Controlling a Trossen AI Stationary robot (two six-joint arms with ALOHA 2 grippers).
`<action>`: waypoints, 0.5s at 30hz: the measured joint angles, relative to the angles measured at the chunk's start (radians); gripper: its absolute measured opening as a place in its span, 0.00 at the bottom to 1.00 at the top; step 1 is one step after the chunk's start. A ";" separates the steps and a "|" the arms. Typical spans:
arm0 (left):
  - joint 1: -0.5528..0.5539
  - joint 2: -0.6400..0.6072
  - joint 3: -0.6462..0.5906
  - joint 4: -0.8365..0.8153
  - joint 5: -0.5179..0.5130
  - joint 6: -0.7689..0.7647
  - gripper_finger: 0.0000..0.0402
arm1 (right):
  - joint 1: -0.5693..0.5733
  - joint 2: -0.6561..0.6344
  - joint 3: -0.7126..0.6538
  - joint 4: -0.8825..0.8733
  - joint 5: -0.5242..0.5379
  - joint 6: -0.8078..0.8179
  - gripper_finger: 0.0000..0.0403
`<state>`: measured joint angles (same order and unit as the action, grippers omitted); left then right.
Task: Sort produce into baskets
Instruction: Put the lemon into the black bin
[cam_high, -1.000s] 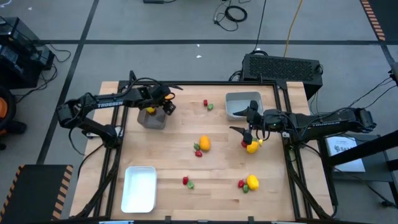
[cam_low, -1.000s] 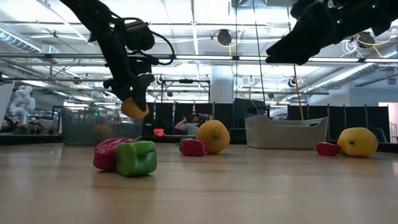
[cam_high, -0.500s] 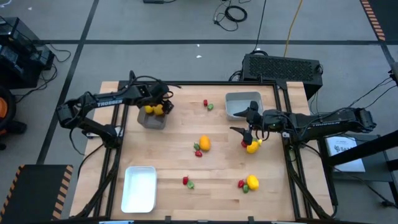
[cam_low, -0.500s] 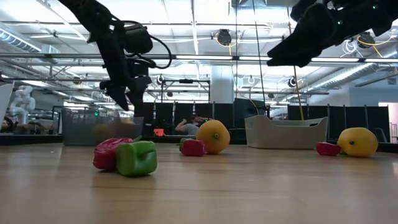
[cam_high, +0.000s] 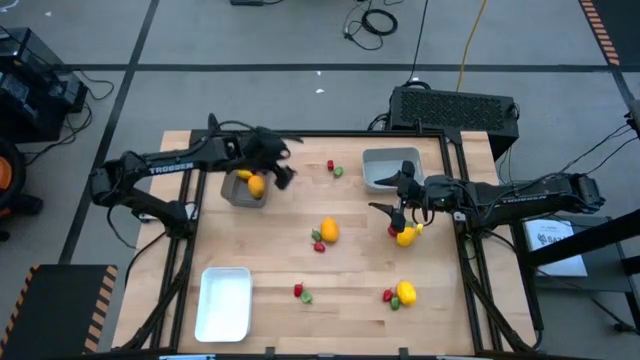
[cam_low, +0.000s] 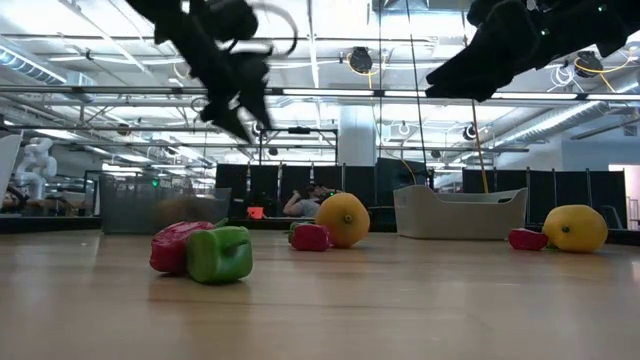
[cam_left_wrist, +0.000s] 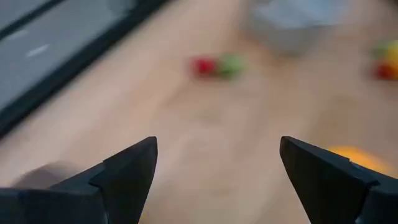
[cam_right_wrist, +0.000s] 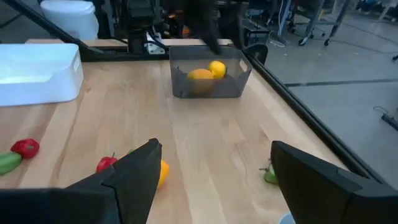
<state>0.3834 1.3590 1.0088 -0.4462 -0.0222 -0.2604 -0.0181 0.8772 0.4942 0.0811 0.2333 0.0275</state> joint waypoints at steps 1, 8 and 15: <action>-0.038 0.000 0.000 0.028 0.022 0.003 0.86 | 0.000 0.000 0.000 -0.003 -0.004 0.020 0.72; -0.332 0.092 0.001 0.360 0.028 0.056 0.86 | 0.040 0.000 0.000 -0.076 -0.061 0.221 0.72; -0.496 0.255 0.000 0.635 0.021 0.112 0.86 | 0.164 0.000 0.000 -0.061 -0.055 0.305 0.72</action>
<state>-0.1129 1.6140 1.0088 0.1884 -0.0011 -0.1481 0.1455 0.8776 0.4944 0.0200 0.1781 0.3323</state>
